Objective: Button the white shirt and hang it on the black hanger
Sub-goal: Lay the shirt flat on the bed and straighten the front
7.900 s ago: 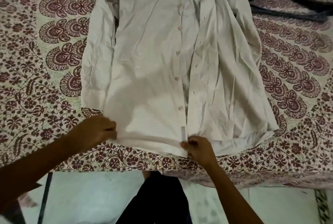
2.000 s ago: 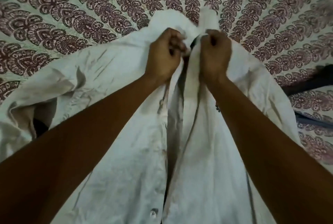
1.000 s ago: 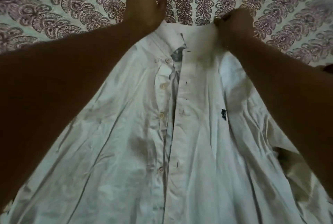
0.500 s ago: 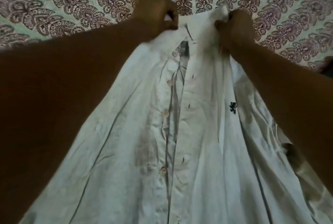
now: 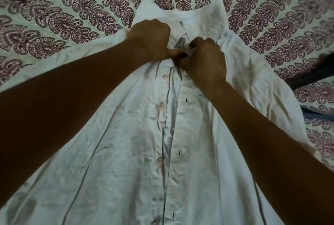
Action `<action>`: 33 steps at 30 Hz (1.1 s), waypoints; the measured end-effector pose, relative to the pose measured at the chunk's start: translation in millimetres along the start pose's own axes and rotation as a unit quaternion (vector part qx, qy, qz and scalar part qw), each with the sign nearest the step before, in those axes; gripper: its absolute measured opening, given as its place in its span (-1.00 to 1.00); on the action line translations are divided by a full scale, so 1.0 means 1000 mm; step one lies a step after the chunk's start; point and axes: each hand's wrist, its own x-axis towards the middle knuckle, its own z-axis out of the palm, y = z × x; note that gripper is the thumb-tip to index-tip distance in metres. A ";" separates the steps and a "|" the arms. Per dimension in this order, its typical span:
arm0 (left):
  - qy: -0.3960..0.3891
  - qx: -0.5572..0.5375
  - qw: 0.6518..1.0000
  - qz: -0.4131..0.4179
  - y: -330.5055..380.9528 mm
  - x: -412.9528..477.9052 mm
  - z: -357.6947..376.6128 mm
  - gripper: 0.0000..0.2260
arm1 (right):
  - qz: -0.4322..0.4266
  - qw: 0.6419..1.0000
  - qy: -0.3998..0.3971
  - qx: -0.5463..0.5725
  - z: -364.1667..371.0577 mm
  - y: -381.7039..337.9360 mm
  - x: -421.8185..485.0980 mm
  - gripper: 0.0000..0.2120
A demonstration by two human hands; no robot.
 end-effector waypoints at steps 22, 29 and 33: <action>0.179 -0.265 0.948 -0.003 0.011 -0.033 0.008 -0.83 | -0.057 0.996 0.066 0.025 0.028 -0.015 -0.055 -0.57; 0.190 -0.254 0.948 0.014 0.020 -0.140 0.034 -0.87 | -0.092 0.991 0.070 -0.062 0.039 -0.012 -0.154 -0.66; 0.190 -0.243 0.951 -0.014 0.017 -0.180 0.037 -0.80 | -0.002 0.998 0.059 -0.037 0.026 -0.022 -0.178 -0.61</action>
